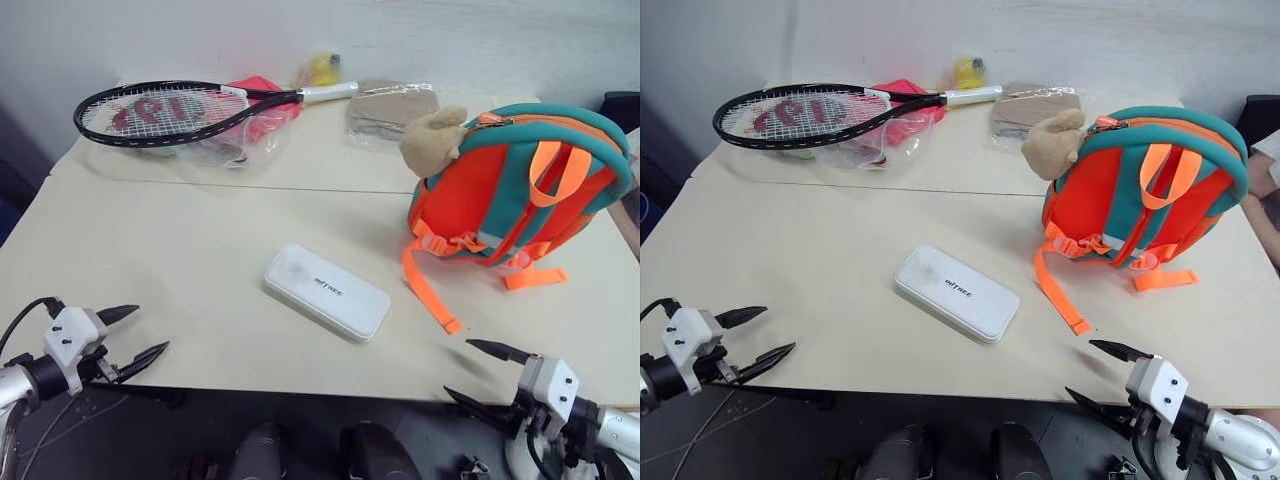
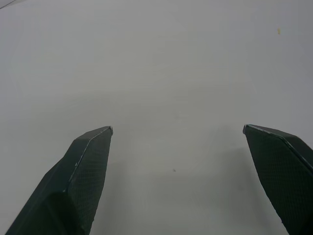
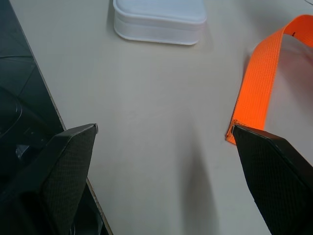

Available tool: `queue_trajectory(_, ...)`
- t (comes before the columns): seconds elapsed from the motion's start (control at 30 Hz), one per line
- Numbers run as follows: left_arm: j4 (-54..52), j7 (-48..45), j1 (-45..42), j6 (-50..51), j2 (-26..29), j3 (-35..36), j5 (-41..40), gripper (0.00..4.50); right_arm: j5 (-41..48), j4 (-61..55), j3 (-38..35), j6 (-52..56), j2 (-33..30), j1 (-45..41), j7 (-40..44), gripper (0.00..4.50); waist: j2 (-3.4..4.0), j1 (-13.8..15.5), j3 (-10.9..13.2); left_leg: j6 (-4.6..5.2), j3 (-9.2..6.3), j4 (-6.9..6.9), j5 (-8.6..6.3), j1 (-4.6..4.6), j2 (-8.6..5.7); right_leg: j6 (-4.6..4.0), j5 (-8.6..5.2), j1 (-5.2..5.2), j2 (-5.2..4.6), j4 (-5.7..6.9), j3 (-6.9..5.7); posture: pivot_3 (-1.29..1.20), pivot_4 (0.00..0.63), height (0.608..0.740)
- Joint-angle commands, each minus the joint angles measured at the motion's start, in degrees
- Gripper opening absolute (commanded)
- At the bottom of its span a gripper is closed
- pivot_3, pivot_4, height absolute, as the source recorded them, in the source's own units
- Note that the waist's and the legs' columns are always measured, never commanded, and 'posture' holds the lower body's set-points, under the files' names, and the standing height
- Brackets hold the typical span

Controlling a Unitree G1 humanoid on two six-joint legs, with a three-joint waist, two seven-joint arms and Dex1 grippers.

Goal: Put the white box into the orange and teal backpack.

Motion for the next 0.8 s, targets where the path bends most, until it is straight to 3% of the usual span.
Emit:
queue_trajectory(0.03, -2.0, -0.5, -0.2, 3.0, 0.7, 1.0, -2.4, 4.50, 1.6, -3.3, 0.0, 1.4, 0.2, 0.1, -0.9, 4.48, 0.00, 0.0, 0.0, 0.00, 0.00, 0.00, 0.00, 0.00, 0.00, 0.00, 0.00, 0.00, 0.00, 0.00, 0.00, 0.00, 0.150, 0.740)
queue_trajectory(0.1, -3.9, -1.6, -0.6, 7.8, 1.0, 0.5, -5.7, 4.50, 5.6, -6.8, 0.6, 7.0, 0.8, -0.8, -3.0, 4.48, 0.00, -0.1, 0.0, 0.00, -0.01, 0.01, 0.00, 0.00, 0.00, 0.00, 0.00, 0.00, 0.00, 0.03, 0.00, 0.00, 0.150, 0.740)
queue_trajectory(0.2, -5.8, -2.3, -2.6, 12.7, 2.1, -1.5, -6.8, 4.50, 8.6, -11.8, 1.8, 13.4, -0.9, -1.3, -3.2, 3.85, 0.01, 0.0, 0.0, -0.01, -0.04, 0.01, 0.01, 0.00, 0.01, 0.00, 0.00, -0.01, 0.00, 0.09, -0.02, 0.00, 0.150, 0.740)
queue_trajectory(0.23, -6.6, -1.1, -5.1, 14.2, 2.1, -2.9, -6.7, 4.31, 8.1, -12.9, 2.4, 14.7, -1.4, -1.5, -3.3, 3.52, 0.04, 0.0, 0.0, -0.02, -0.05, 0.03, 0.01, 0.00, 0.01, 0.00, 0.00, -0.01, 0.00, 0.09, -0.02, 0.00, 0.150, 0.740)
queue_trajectory(0.37, -10.4, 10.2, -19.9, 29.5, 0.8, -10.2, -5.7, 3.29, 3.1, -13.7, 6.4, 16.5, -3.1, -3.8, -3.8, 2.16, -0.01, 0.9, 0.0, 0.04, -0.27, 0.17, 0.05, -0.02, -0.06, 0.01, 0.00, 0.14, -0.07, 0.10, -0.26, 0.00, 0.150, 0.740)
queue_trajectory(0.47, -9.1, 15.1, -30.9, 30.7, -3.5, -19.0, 0.0, 2.30, -2.9, -11.8, 10.6, 16.7, -2.8, -8.9, -6.6, 1.07, -0.03, 1.2, -0.1, 0.04, -0.35, 0.24, 0.05, -0.03, -0.13, 0.05, 0.02, 0.25, -0.10, 0.06, -0.34, 0.00, 0.150, 0.740)
queue_trajectory(0.57, 1.1, 16.2, -41.1, 25.1, -9.7, -27.0, 6.1, 1.38, -9.4, -8.4, 15.9, 16.4, -2.5, -14.9, -8.4, 0.05, 0.00, 1.0, -0.1, -0.18, -0.30, 0.32, 0.15, -0.05, -0.17, 0.10, 0.05, 0.24, -0.06, 0.07, -0.33, 0.00, 0.150, 0.740)
queue_trajectory(0.7, 11.1, 15.2, -48.0, 20.6, -13.3, -32.5, 11.0, 0.09, -12.6, -6.4, 17.9, 18.8, 0.0, -20.9, -12.8, 0.00, -0.02, 0.4, -0.1, -0.38, -0.17, 0.42, 0.28, -0.19, -0.05, 0.11, 0.05, 0.02, 0.10, 0.16, -0.25, 0.00, 0.150, 0.740)
queue_trajectory(0.8, 14.7, 14.4, -50.3, 19.0, -14.1, -34.0, 12.6, 0.02, -12.2, -6.7, 18.4, 20.6, 0.9, -22.7, -13.3, 0.00, -0.01, 0.1, -0.1, -0.43, -0.12, 0.45, 0.32, -0.29, 0.01, 0.11, 0.05, -0.17, 0.15, 0.27, -0.19, 0.00, 0.150, 0.740)
